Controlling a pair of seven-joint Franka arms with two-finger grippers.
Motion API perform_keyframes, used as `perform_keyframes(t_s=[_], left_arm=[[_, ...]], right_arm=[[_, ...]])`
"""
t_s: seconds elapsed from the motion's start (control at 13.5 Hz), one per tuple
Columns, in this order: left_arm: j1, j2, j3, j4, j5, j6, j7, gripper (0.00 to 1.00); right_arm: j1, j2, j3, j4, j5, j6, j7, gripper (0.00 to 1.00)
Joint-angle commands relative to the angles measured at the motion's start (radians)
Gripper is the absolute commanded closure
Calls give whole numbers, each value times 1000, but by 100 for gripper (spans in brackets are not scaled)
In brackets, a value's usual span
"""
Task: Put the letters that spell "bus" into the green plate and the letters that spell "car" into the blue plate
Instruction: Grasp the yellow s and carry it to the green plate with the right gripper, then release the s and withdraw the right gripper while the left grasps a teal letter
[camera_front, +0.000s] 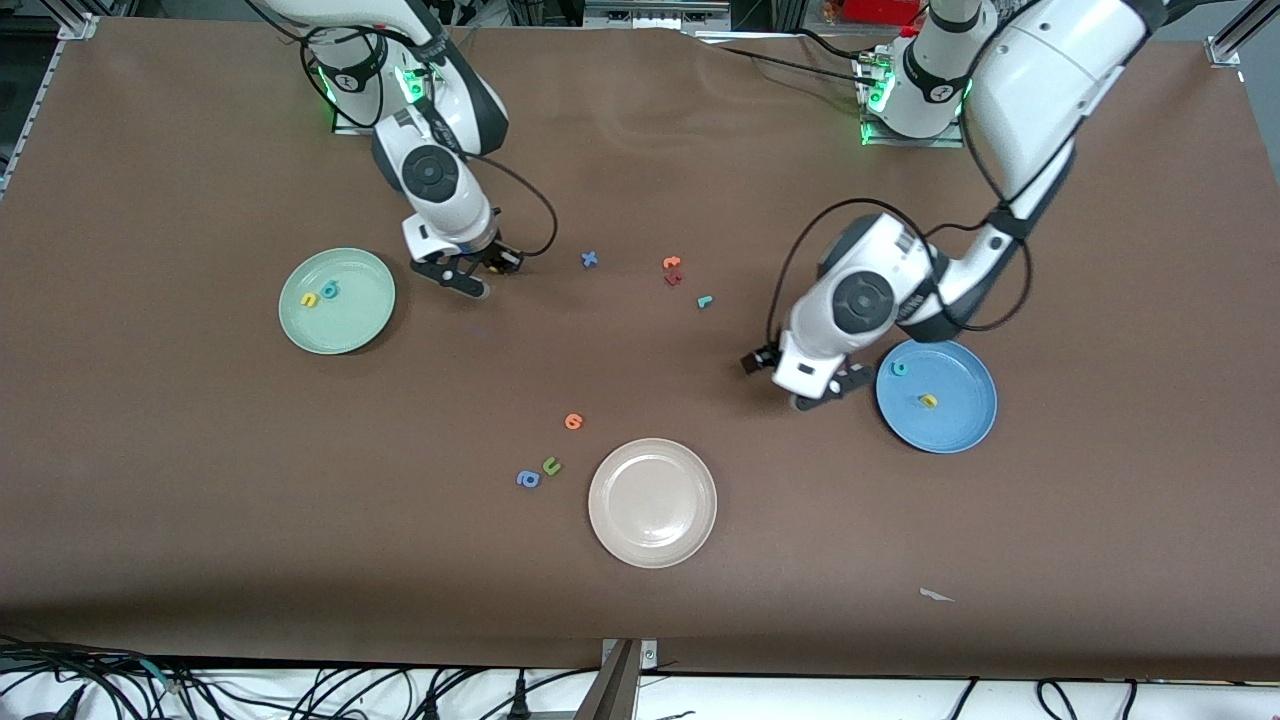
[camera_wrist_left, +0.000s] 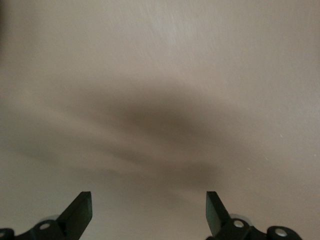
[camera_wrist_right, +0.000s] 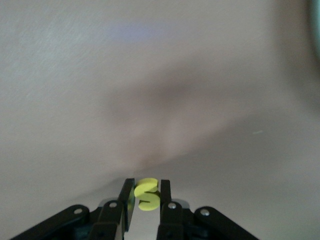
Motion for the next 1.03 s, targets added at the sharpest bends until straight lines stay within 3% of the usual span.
perform_keyframes(t_s=[0.0, 0.22, 0.44, 0.59, 0.81, 0.89, 0.96], left_arm=[[-44, -30, -6, -100, 124, 109, -257, 0], [-119, -28, -9, -112, 158, 123, -390, 1], [-178, -28, -7, -123, 161, 155, -447, 2], [-188, -34, -9, -150, 190, 166, -463, 2], [-192, -22, -10, -184, 343, 210, -569, 7], [-192, -22, -12, -186, 356, 210, -580, 9], [-192, -22, -12, -186, 356, 210, -580, 12]], right_arm=[[-9, -121, -104, 25, 8, -201, -184, 100], [-9, -149, -271, 22, 8, -267, -457, 100], [-10, -87, -403, 14, 8, -234, -675, 100], [-14, -33, -419, -13, 8, -153, -723, 100], [-15, 26, -419, -30, 8, -71, -754, 99], [-18, 32, -419, -30, 8, -65, -760, 93], [-18, 29, -419, -30, 8, -68, -760, 72]])
